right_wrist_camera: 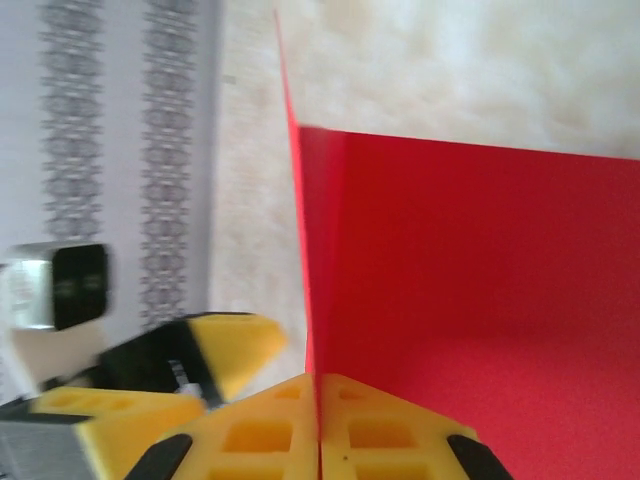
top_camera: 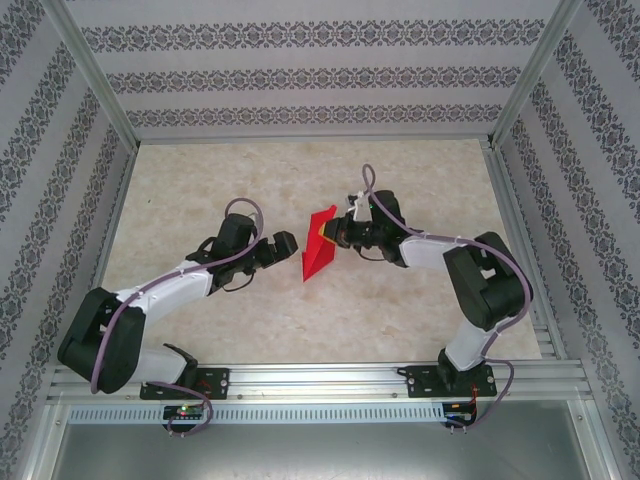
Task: Fold a paper plane with a square sheet of paper (pick it up from the middle)
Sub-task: Pick up the paper from the center of the table, then turn over the paper at the center of the table.
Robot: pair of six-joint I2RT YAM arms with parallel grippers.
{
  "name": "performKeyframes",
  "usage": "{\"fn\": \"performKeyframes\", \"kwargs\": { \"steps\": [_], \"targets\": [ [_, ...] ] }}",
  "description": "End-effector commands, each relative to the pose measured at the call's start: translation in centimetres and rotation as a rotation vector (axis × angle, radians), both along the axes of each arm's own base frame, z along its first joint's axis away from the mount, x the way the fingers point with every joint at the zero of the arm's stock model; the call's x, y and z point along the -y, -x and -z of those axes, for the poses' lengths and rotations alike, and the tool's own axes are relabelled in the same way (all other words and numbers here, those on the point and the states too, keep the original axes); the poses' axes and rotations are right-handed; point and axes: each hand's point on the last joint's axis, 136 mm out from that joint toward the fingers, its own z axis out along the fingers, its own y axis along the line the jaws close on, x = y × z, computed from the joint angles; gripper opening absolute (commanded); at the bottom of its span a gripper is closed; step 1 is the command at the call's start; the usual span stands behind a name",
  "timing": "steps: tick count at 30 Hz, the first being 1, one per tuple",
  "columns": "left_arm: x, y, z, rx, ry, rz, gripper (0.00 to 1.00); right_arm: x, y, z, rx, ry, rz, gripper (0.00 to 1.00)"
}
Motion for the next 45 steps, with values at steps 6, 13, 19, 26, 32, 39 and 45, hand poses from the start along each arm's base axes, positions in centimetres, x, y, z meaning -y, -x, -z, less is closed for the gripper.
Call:
{"fn": "performKeyframes", "kwargs": {
  "steps": [6,13,19,26,32,39,45],
  "targets": [
    [5.3,-0.1,-8.8,0.155,0.466,0.203,1.00,-0.4,-0.6,-9.6,0.131,-0.280,-0.106,0.08],
    [6.6,-0.7,-10.6,0.169,0.556,0.254,0.91,-0.9,-0.2,-10.8,0.110,-0.342,-0.133,0.09],
    [6.8,-0.8,-10.9,0.186,0.565,0.269,0.63,-1.4,0.0,-10.4,0.090,-0.342,-0.150,0.09],
    [6.8,-0.7,-11.4,0.214,0.563,0.278,0.39,-1.5,0.1,-9.0,0.067,-0.305,-0.152,0.10],
    [6.7,-0.8,-11.0,0.213,0.529,0.275,0.14,-1.0,0.0,-8.1,0.043,-0.263,-0.141,0.19],
    [4.2,-0.6,-7.2,0.122,0.218,0.208,0.07,4.4,-0.9,-6.2,0.075,0.000,0.024,0.59],
    [-3.7,0.2,-4.4,0.006,-0.384,0.085,0.06,10.7,-0.7,-5.0,0.151,0.315,0.221,0.79]
  ]
}}
